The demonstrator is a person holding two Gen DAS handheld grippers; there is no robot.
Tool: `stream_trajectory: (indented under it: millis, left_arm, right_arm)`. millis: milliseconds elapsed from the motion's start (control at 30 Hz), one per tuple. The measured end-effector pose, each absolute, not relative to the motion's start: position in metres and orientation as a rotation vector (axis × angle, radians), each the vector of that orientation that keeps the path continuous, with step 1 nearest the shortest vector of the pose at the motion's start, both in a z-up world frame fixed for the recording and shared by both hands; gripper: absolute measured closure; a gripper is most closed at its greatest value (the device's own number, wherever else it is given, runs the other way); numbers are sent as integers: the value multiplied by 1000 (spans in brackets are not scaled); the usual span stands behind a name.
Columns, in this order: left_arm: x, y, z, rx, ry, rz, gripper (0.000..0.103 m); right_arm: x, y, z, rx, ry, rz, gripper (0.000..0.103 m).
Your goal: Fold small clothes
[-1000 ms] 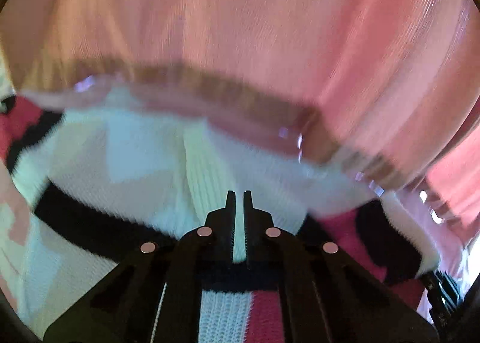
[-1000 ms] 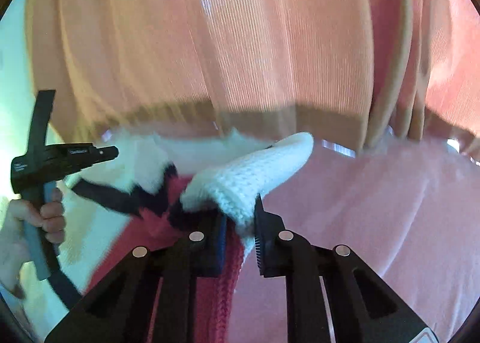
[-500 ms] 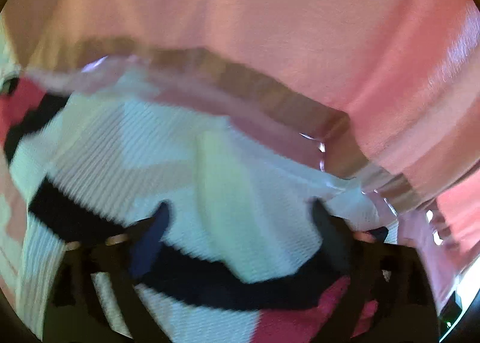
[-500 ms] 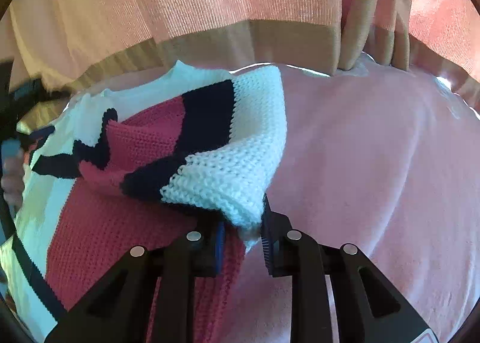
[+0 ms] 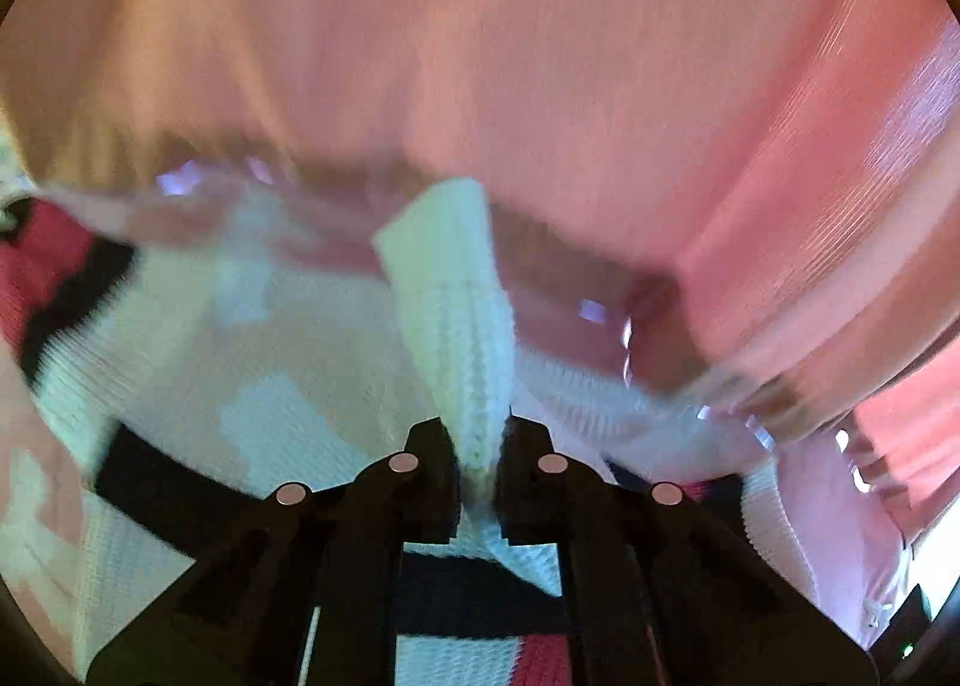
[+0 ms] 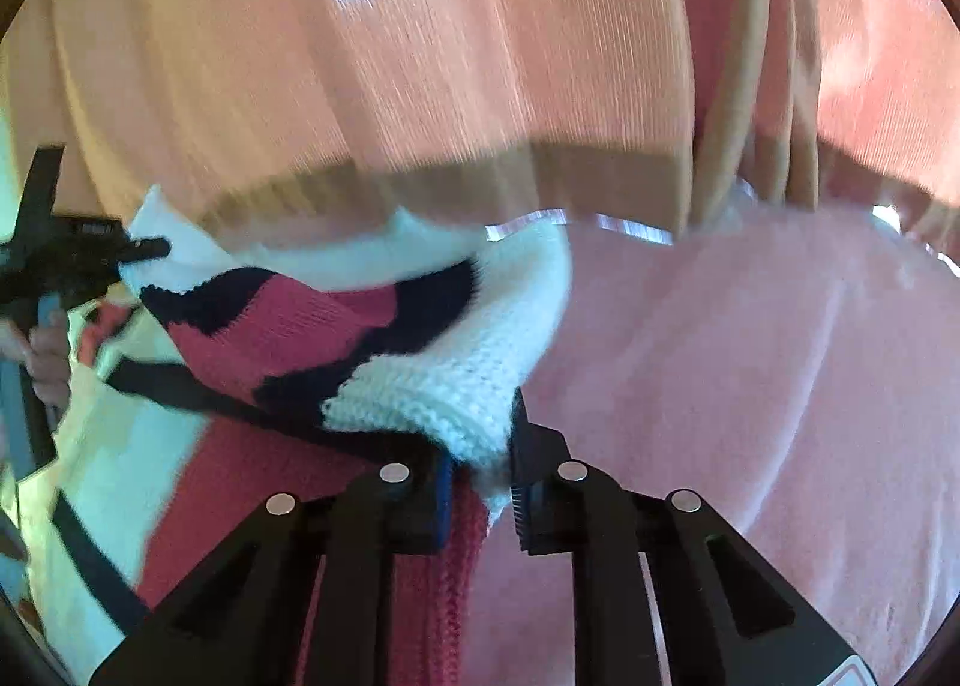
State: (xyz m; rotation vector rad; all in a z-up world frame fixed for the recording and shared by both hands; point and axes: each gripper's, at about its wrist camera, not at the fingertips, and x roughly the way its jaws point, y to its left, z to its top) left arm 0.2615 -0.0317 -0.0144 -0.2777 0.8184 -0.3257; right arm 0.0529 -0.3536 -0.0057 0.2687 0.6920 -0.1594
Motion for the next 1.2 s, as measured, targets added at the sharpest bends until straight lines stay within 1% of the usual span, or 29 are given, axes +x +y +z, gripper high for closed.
stream_trajectory:
  millis: [33,67,133,167,233,267,333,400,467,533,567,600,667,733,767,800,833,867,900,933,1000,1033,1100,1133,1200]
  left_arm:
    - [259,-22,-12,-286,795,-316,95]
    - [266,-18,-24,-245,815,-288,95]
    - [278,-13,-65,-201,939,-278,95]
    - [279,-13,-74,-213,969,-272,95]
    - [275,-7,-93,-237,998,-269,95]
    - [269,-3,-95,-251,975,-279,95]
    - [265,0,-95,-261,965,-287,95]
    - [267,9,-92,-283,975,-287,95]
    - [271,14,-92,-281,976,-286,94]
    - [269,27,-91,-294,973,-286,93]
    - [268,30,-90,-296,971,-286,93]
    - [261,17,-94,-297,969,-283,93]
    - [261,11,-95,-291,964,-279,93]
    - [260,12,-94,-292,957,-274,93]
    - [259,12,-93,-291,951,-273,93]
    - [259,12,-92,-285,941,-270,93]
    - [259,12,-90,-275,924,-267,94]
    - [257,11,-82,-251,880,-273,94]
    - [256,10,-76,-231,843,-287,94]
    - [253,8,-65,-210,784,-314,94]
    - [255,7,-59,-190,763,-318,94]
    - [260,6,-66,-174,783,-305,92]
    - [269,6,-91,-173,889,-292,92]
    - [268,6,-98,-189,901,-290,92]
    - [264,12,-96,-244,879,-293,92]
  right_arm:
    - [53,-352,-7,256,698,-169,89]
    - [57,-353,-18,234,763,-189,89]
    - [65,-358,-47,255,897,-210,89]
    - [65,-361,-57,279,923,-208,89]
    - [66,-359,-51,266,922,-210,89]
    - [64,-358,-45,273,908,-198,88]
    - [61,-355,-36,301,914,-172,79]
    - [55,-354,-25,332,905,-147,76]
    - [46,-352,-3,339,843,-106,71]
    - [46,-355,21,352,731,-103,44]
    - [52,-354,28,339,705,-117,41]
    - [62,-355,30,312,695,-137,41]
    - [95,-363,20,267,741,-159,41]
    - [123,-372,-1,280,827,-173,41]
    - [139,-377,-19,302,875,-176,43]
    - [146,-379,-31,310,905,-178,59]
    - [152,-380,-41,311,934,-172,90]
    - [157,-381,-47,320,939,-155,90]
    - [153,-381,-41,327,893,-156,92]
    - [147,-381,-31,335,837,-151,92]
    - [128,-384,-11,346,703,-164,92]
    - [126,-387,-15,336,702,-186,92]
    - [139,-393,-53,322,886,-205,91]
    - [138,-395,-58,336,872,-201,91]
    - [138,-390,-45,319,857,-199,91]
